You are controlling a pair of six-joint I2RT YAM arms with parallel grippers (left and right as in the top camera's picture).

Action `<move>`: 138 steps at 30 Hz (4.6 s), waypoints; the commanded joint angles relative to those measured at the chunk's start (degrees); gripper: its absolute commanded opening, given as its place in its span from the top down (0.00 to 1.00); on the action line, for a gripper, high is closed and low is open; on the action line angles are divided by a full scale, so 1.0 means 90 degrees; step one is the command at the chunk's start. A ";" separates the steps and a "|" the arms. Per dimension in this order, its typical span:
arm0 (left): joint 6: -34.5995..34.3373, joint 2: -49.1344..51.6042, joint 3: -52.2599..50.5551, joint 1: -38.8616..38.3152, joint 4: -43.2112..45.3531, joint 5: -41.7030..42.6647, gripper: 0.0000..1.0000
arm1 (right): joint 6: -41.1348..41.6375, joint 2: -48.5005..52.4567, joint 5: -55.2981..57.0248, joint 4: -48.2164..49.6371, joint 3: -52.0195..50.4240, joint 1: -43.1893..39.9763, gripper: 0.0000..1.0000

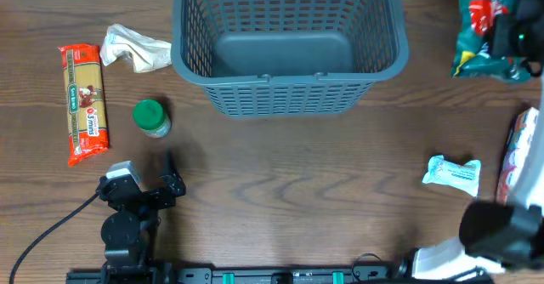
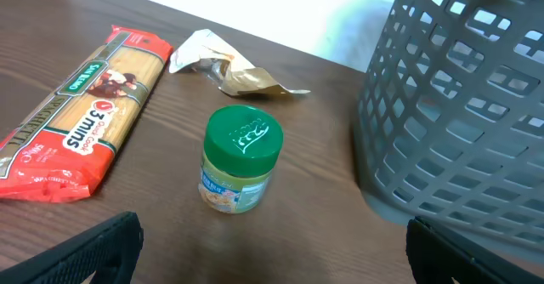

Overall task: Pack container
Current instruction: 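Lift the pouch and lower it into the grey basket, release, then move the right gripper to the white wrapped pack at right edge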

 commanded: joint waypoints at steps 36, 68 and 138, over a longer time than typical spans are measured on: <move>0.0107 -0.0039 -0.0151 0.0032 -0.0049 -0.0051 0.01 | 0.0073 0.1319 0.0083 0.0753 0.0134 0.3888 0.99; 0.0107 -0.0039 -0.0151 0.0032 -0.0049 -0.0051 0.01 | 0.2528 0.1222 0.3152 -0.1120 0.2123 0.2861 0.01; 0.0107 -0.0039 -0.0151 0.0032 -0.0049 -0.0051 0.01 | 0.1802 0.1222 0.3099 0.0937 -0.3878 -0.0597 0.01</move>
